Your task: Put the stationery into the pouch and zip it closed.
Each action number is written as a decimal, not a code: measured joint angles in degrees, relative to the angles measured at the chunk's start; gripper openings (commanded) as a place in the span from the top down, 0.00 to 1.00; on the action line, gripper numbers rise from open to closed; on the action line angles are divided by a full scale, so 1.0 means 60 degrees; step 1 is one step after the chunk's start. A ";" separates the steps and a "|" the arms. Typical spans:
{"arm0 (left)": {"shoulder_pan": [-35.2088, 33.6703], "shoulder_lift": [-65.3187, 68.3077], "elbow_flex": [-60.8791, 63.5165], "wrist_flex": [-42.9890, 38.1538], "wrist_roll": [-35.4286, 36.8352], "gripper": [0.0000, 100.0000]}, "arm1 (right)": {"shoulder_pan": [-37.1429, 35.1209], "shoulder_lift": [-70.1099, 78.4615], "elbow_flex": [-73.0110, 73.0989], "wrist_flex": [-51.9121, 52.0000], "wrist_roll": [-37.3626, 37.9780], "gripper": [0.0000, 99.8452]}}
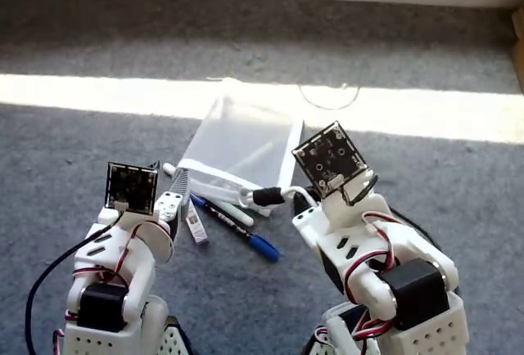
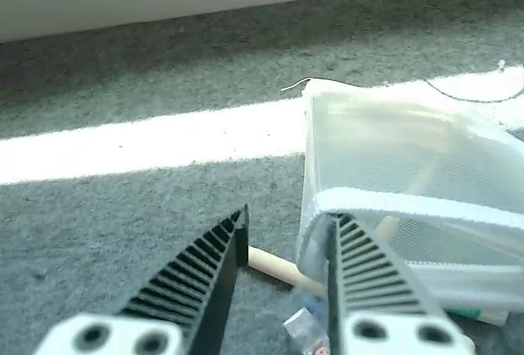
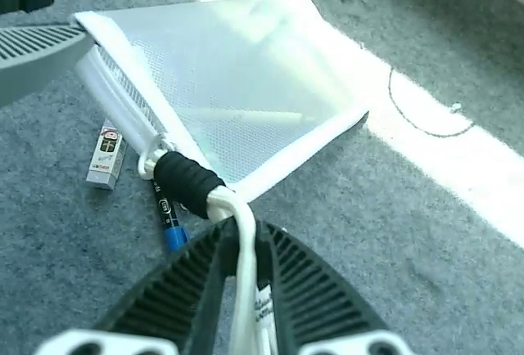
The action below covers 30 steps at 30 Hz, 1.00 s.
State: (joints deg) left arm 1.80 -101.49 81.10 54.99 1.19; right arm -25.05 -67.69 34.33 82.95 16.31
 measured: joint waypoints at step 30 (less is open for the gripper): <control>0.1187 -0.0103 0.0264 0.0000 -0.0791 0.99 | -0.0864 0.0000 -0.2154 0.1099 -0.0952 0.90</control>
State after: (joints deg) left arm 8.92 -102.11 82.68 54.99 -3.56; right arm -30.24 -67.69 21.41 89.54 10.59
